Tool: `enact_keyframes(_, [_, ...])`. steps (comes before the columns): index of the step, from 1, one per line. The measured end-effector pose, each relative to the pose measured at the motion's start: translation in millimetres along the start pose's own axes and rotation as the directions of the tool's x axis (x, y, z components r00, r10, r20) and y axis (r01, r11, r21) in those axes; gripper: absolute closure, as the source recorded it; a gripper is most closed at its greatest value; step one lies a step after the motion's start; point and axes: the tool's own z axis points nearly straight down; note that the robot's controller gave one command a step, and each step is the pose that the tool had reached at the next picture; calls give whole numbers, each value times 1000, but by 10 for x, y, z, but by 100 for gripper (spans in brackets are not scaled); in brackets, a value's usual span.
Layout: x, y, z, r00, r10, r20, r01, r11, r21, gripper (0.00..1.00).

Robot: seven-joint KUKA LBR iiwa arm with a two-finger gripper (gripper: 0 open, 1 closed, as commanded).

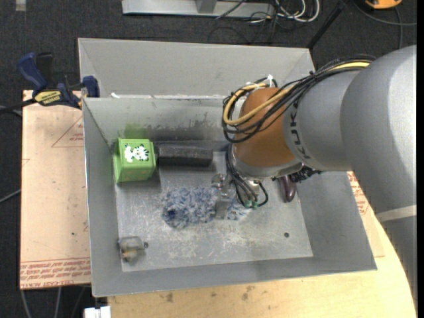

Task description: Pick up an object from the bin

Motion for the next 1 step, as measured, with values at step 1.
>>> enact_keyframes(1, [-2, -2, -3, 1000, 0, 0, 0, 1000, 0, 100])
